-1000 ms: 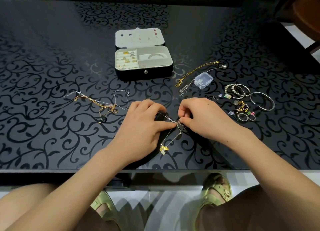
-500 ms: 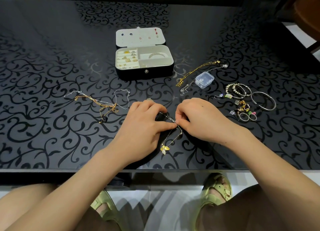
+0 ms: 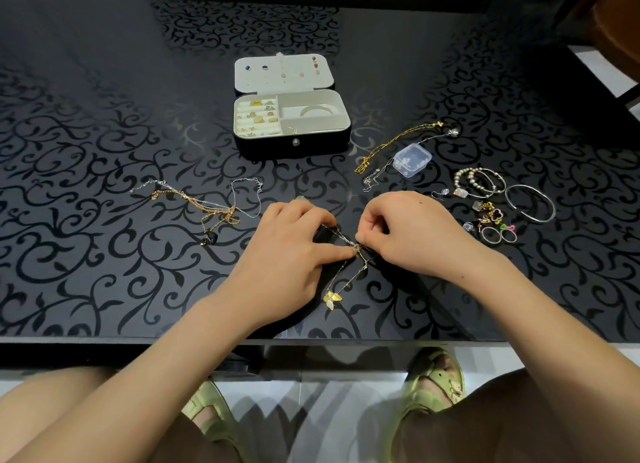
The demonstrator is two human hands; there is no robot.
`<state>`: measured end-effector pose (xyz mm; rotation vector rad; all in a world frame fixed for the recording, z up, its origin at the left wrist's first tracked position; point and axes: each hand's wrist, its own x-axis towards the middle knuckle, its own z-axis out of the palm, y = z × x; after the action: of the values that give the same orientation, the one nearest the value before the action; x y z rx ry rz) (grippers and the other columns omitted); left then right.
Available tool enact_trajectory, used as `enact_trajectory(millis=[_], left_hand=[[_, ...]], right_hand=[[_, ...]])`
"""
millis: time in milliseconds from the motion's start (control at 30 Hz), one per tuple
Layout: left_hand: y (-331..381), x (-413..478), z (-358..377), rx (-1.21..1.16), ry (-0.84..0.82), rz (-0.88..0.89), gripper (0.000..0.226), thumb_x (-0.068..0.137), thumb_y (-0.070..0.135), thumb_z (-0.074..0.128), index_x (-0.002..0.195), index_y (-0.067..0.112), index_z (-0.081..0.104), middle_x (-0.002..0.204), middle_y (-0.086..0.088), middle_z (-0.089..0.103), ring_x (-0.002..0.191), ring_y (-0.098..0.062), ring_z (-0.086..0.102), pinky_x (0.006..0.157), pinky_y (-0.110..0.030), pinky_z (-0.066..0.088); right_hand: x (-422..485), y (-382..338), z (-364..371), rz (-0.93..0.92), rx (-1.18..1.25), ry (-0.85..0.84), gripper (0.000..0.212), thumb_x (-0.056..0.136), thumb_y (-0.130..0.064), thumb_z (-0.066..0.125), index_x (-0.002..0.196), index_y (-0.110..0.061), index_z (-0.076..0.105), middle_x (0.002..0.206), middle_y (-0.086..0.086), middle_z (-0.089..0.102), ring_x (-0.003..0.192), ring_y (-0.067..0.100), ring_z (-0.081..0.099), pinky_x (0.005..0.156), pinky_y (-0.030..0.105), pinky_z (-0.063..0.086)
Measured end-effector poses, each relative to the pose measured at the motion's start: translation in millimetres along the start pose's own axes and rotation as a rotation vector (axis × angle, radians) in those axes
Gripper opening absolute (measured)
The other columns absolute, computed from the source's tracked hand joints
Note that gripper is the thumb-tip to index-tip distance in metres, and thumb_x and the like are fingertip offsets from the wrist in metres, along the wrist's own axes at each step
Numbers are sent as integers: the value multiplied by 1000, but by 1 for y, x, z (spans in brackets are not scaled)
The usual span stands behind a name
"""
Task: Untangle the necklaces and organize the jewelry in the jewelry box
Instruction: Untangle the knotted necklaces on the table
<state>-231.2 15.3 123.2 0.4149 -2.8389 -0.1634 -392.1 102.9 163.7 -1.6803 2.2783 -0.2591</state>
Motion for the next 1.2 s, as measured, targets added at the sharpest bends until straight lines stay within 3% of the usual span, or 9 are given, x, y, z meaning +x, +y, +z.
enact_trajectory(millis=[267,500,600,700,800,900,1000,1200], left_hand=[[-1,0,1,-1,1,7,52,75,16,33,106,34,71,105,-5,62,97,-31,53,80,-34,28],[-5,2,1,0,33,25,51,75,16,35,104,33,72,103,-5,62,98,-29,49,82,-36,29],[-6,3,2,4,41,32,52,74,14,33,103,32,72,102,-5,62,98,-29,50,82,-37,30],[-7,4,2,4,48,36,52,73,13,33,102,31,73,101,-6,62,97,-27,47,82,-37,29],[-8,5,2,18,40,32,52,74,14,34,103,31,73,101,-6,62,96,-29,50,82,-37,31],[-10,6,2,34,28,25,51,74,14,34,104,32,72,102,-5,62,96,-29,51,82,-37,32],[-11,6,1,39,26,21,51,75,15,35,105,32,72,102,-5,61,97,-28,49,83,-37,31],[-13,5,0,18,15,19,50,75,16,36,105,33,72,103,-5,62,97,-27,49,83,-36,29]], right_hand=[[-3,-8,5,-58,-80,-12,16,91,-24,47,76,-23,51,88,-4,61,91,20,55,81,35,45],[3,-5,0,-99,-122,-82,17,94,-22,42,78,-27,43,104,0,60,103,22,51,91,36,40],[7,-3,-1,-107,-116,-101,24,94,-21,43,73,-29,39,103,-1,60,103,22,49,91,35,39],[11,-1,1,-139,-132,-96,15,95,-22,44,80,-24,43,101,-1,59,101,22,49,91,35,38],[14,-1,3,-171,-158,-52,16,95,-22,45,79,-24,42,94,-3,55,95,20,47,83,30,36],[17,-3,7,-204,-226,5,12,96,-23,44,83,-24,43,99,0,56,94,20,47,77,29,33],[20,-4,11,-226,-270,36,10,96,-24,43,94,-21,52,103,2,56,99,22,49,80,31,38],[20,0,6,-160,-115,111,11,95,-25,48,86,-21,52,95,-3,55,92,17,46,80,30,37]])
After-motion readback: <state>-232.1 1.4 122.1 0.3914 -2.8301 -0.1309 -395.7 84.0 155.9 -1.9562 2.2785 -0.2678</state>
